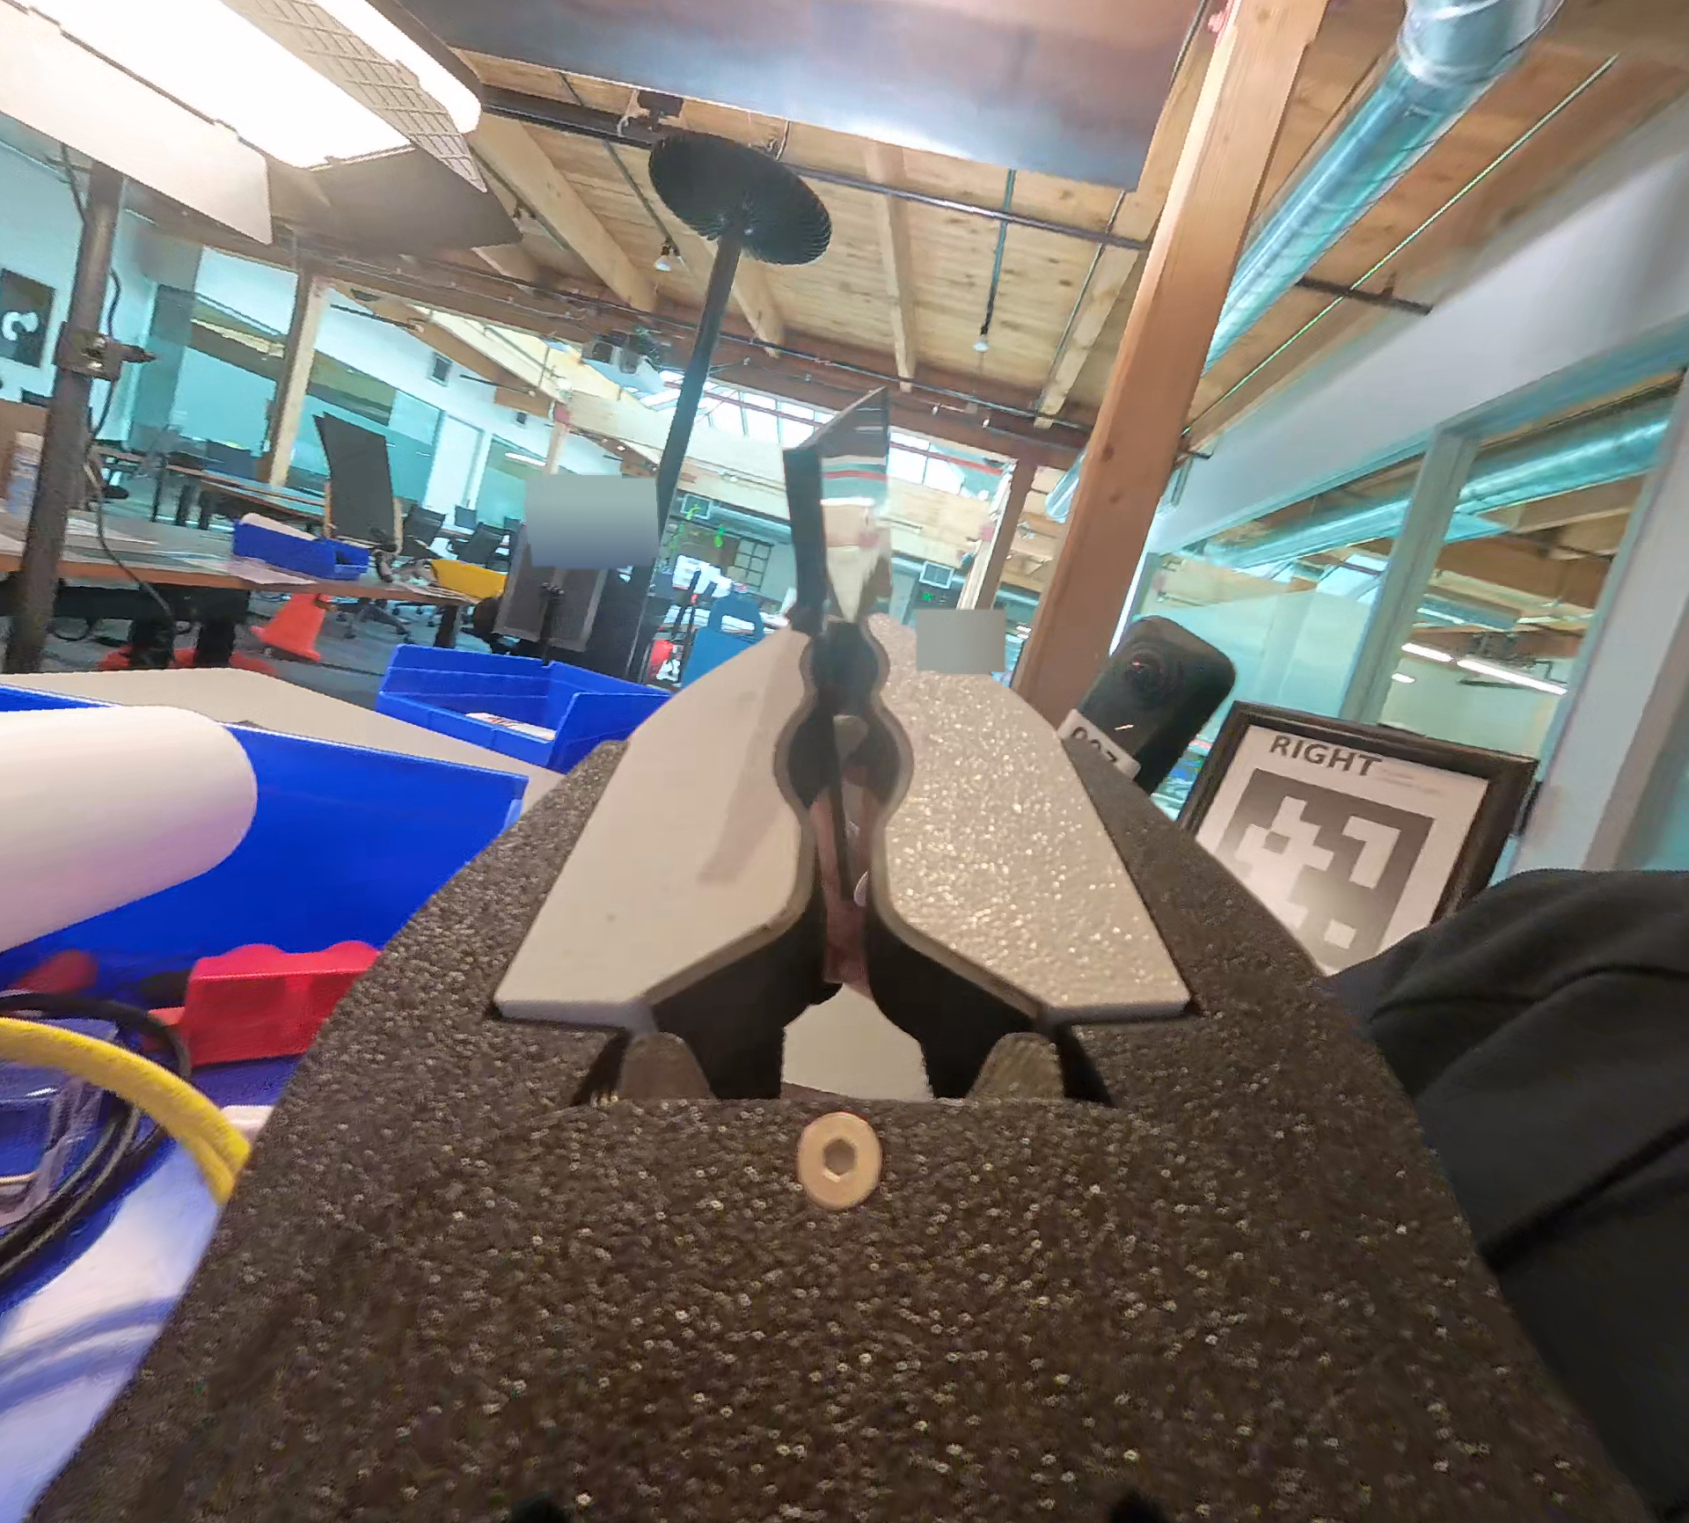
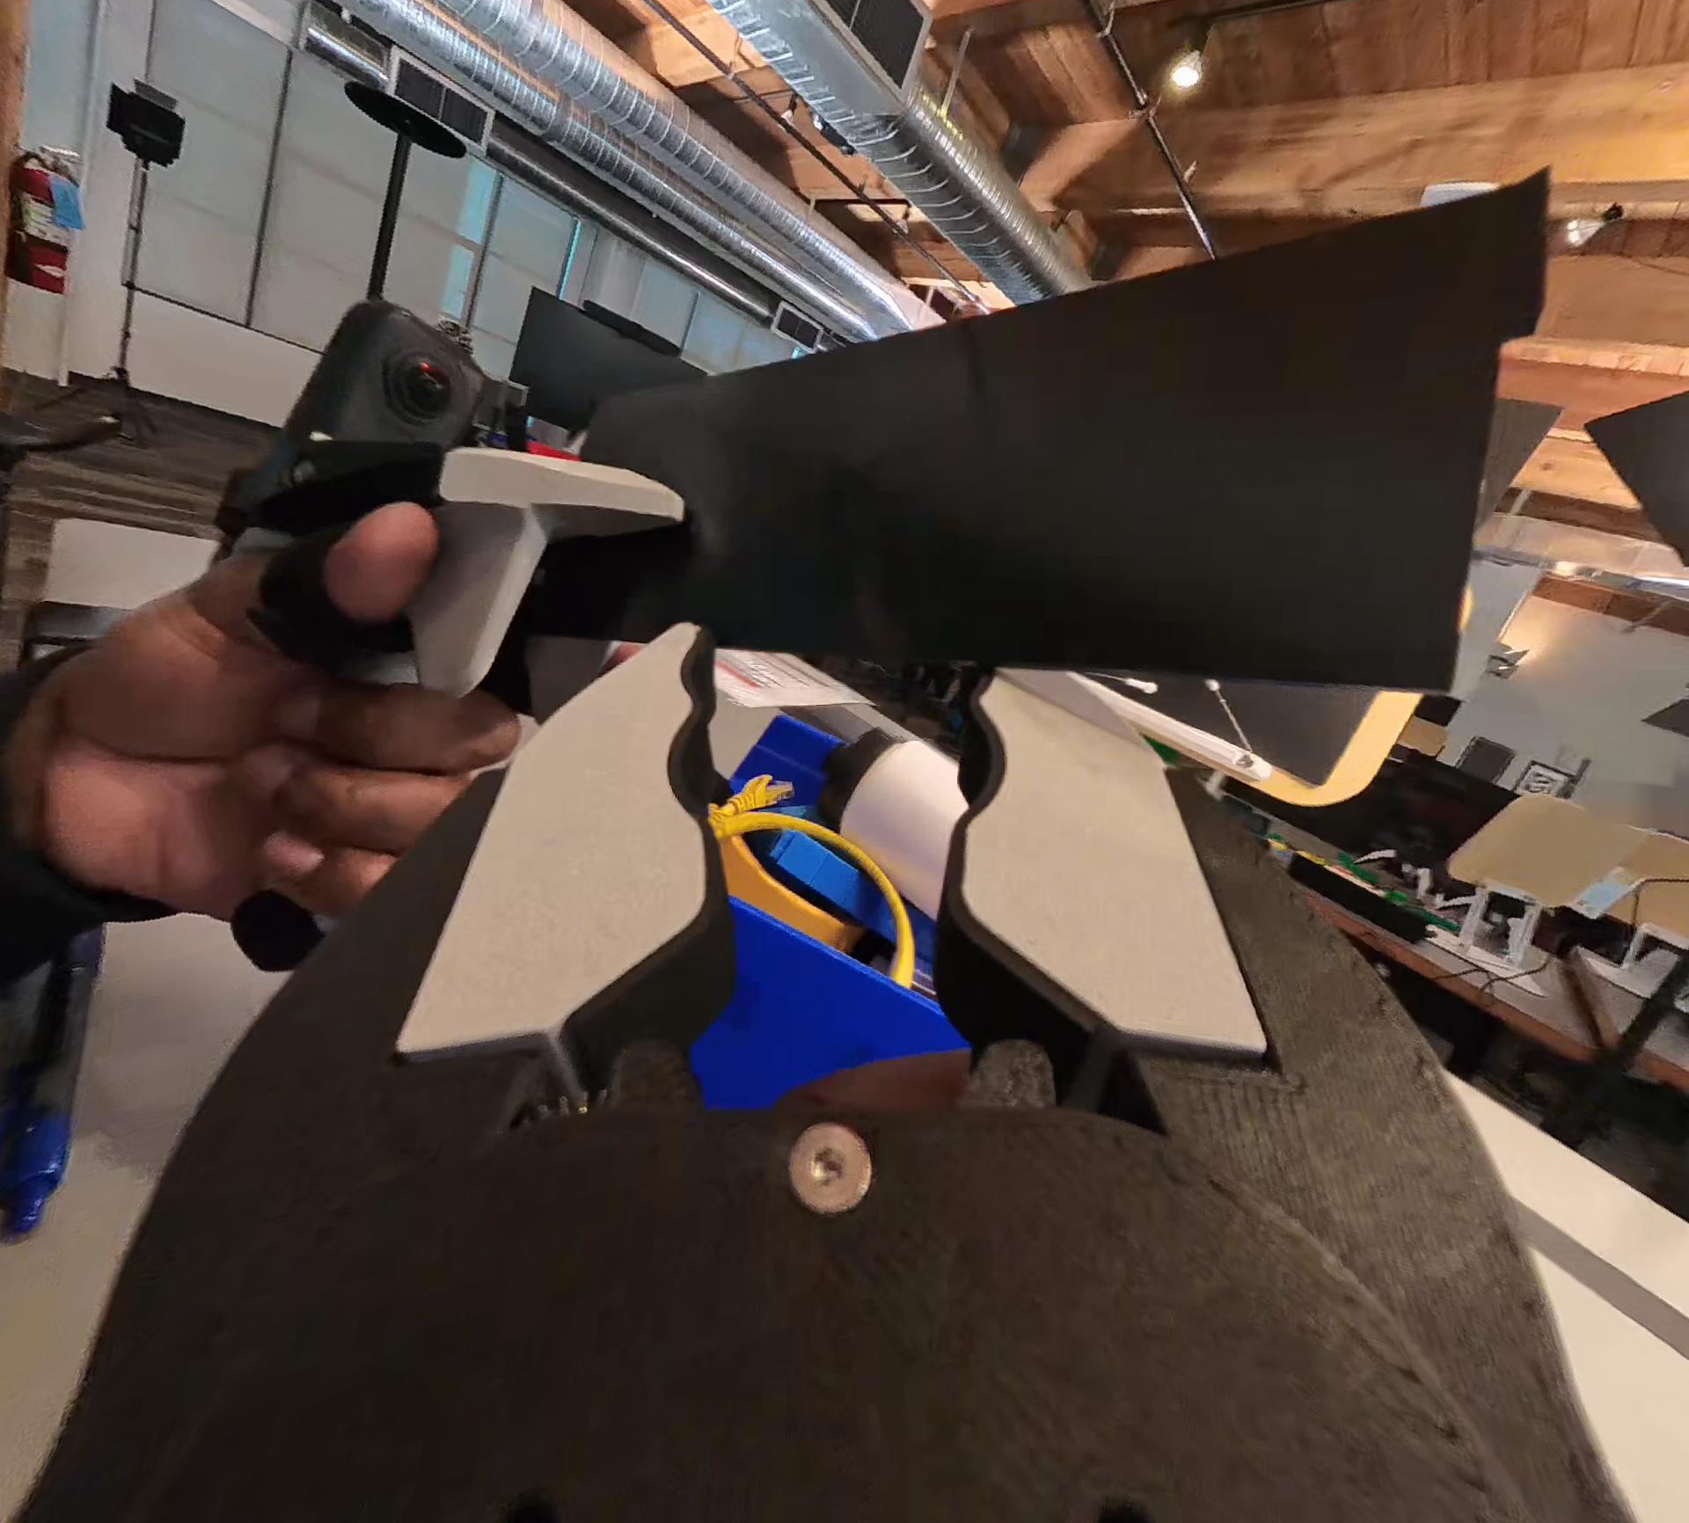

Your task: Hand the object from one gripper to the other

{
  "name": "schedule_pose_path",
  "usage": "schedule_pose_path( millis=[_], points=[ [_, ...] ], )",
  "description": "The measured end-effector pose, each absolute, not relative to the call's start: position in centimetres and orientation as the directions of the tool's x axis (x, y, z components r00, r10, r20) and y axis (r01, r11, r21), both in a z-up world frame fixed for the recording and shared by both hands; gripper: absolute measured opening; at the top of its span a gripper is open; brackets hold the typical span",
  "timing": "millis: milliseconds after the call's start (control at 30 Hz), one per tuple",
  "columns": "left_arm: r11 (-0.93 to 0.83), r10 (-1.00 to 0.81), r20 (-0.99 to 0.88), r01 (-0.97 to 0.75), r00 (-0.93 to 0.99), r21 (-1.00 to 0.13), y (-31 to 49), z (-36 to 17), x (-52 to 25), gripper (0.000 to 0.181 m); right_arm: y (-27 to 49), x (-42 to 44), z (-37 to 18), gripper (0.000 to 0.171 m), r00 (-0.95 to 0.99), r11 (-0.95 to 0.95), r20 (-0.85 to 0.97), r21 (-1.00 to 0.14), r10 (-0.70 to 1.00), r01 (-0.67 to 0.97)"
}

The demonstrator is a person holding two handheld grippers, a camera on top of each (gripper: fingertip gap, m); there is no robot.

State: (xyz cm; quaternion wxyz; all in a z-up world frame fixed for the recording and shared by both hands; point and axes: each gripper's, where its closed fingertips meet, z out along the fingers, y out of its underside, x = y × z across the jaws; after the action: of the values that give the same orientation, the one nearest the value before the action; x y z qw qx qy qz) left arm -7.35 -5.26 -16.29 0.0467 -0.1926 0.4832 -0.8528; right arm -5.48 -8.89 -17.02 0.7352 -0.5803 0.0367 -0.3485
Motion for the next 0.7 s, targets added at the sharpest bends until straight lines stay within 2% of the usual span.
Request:
schedule_pose_path(
  millis=[133,233,300,367,467,567,633,700],
  points=[
    [-0.607,-0.209,0.315,-0.130,-0.926,-0.784,-4.2,-15.4,-7.5,0.003,-9.4,-5.3,-16.9,0.042,0.828,0.176,0.258,-0.905,-0.499,0.388],
    [-0.687,-0.157,0.362,-0.161,-0.919,-0.709,-2.3,-14.6,-7.1,0.003,-10.5,-4.2,-16.5,0.041,0.802,0.186,0.244,-0.898,-0.545,0.400],
    [-0.706,-0.178,0.382,-0.153,-0.907,-0.692,-1.3,-14.5,-6.6,0.003,-11.6,-3.4,-16.0,0.040,0.721,0.146,0.286,-0.869,-0.631,0.473],
    [-0.696,-0.227,0.402,-0.141,-0.887,-0.704,-1.1,-14.8,-6.1,0.003,-12.5,-3.1,-15.6,0.041,0.561,0.022,0.404,-0.797,-0.722,0.603],
    [-0.660,-0.297,0.424,-0.136,-0.856,-0.739,-1.7,-15.6,-5.5,0.003,-12.2,-3.2,-15.9,0.046,0.221,-0.300,0.648,-0.593,-0.729,0.747],
    [-0.629,-0.266,0.447,-0.197,-0.854,-0.752,-3.2,-16.2,-5.7,0.003,-11.5,-2.7,-16.8,0.052,-0.069,-0.561,0.776,-0.388,-0.627,0.731],
    [-0.600,-0.232,0.478,-0.262,-0.847,-0.756,-4.1,-16.7,-5.9,0.003,-11.1,-2.2,-17.4,0.055,-0.140,-0.632,0.801,-0.337,-0.582,0.698],
    [-0.571,-0.221,0.493,-0.298,-0.841,-0.765,-4.7,-17.2,-6.0,0.003,-11.3,-1.8,-17.6,0.052,-0.208,-0.689,0.808,-0.300,-0.551,0.660]
  ],
)
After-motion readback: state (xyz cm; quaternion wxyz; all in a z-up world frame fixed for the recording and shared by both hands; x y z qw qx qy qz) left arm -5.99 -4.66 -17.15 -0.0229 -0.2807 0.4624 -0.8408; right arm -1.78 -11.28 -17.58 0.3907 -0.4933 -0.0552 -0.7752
